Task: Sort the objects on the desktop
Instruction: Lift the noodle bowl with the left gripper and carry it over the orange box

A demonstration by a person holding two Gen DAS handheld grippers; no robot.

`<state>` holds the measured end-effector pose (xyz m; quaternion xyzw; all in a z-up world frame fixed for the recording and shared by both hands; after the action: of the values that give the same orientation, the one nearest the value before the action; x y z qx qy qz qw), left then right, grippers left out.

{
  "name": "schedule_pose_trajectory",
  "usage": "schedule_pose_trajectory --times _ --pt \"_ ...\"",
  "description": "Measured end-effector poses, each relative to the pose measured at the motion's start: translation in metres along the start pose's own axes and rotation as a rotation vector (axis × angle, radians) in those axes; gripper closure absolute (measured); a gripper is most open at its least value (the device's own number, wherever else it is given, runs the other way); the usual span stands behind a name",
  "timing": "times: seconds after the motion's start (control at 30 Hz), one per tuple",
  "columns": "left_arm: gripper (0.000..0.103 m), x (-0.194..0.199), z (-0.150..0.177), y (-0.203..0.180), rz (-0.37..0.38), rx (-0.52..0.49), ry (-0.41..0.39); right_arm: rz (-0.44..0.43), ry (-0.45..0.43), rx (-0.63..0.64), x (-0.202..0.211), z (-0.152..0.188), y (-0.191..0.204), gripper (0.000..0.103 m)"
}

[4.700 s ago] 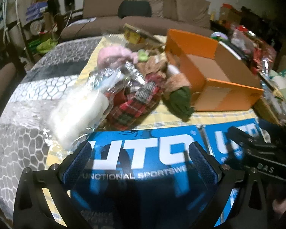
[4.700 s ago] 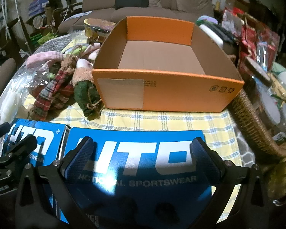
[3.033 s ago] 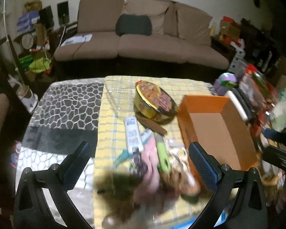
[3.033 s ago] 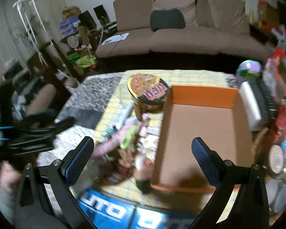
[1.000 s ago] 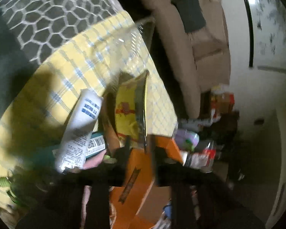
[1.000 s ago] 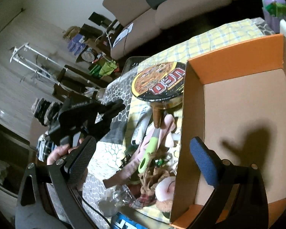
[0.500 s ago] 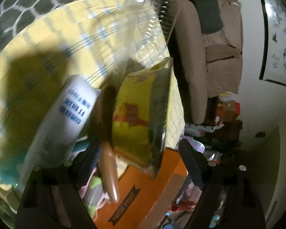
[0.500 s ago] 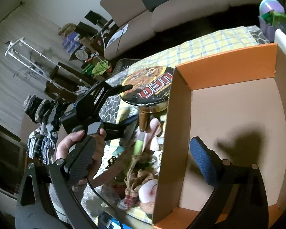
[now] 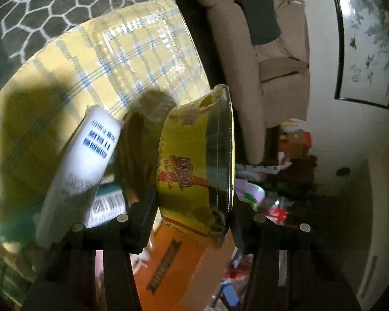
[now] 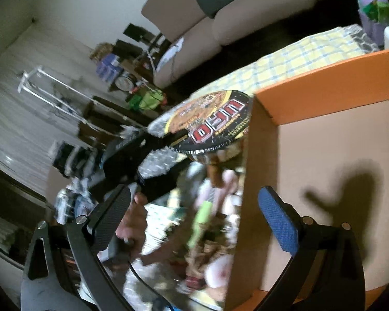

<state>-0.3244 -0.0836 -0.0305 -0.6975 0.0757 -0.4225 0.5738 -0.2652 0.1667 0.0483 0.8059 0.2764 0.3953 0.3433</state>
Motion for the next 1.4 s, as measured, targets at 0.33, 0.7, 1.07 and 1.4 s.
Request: schedule_pose_trajectory --times 0.33,0.7,1.07,1.4 --pt "0.052 0.096 0.04 -0.001 0.251 0.049 0.093 -0.124 0.022 -0.293 -0.048 0.017 -0.001 0.003" --pt "0.051 0.125 0.1 -0.022 0.327 0.008 0.176 -0.142 -0.06 -0.257 0.014 0.019 0.014 0.042" --pt "0.049 0.018 0.193 -0.057 0.282 0.019 0.368 -0.021 -0.208 -0.336 0.13 -0.012 -0.07 0.046" --pt "0.039 -0.012 0.22 -0.047 0.12 -0.104 0.428 0.044 -0.174 -0.354 0.155 -0.01 -0.135 0.05"
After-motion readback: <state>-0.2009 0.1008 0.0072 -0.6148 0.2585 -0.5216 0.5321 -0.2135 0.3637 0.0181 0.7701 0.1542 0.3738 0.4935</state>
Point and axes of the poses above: each gripper's, at about its wrist camera, not at the fingertips, and x roughly against the way its jaws point, y to its left, z to its underside, the point moved 3 cm from there along -x, roughly the way its jaws point, and after that the axes turned 10 degrees about -y, right-handed, at the moved point
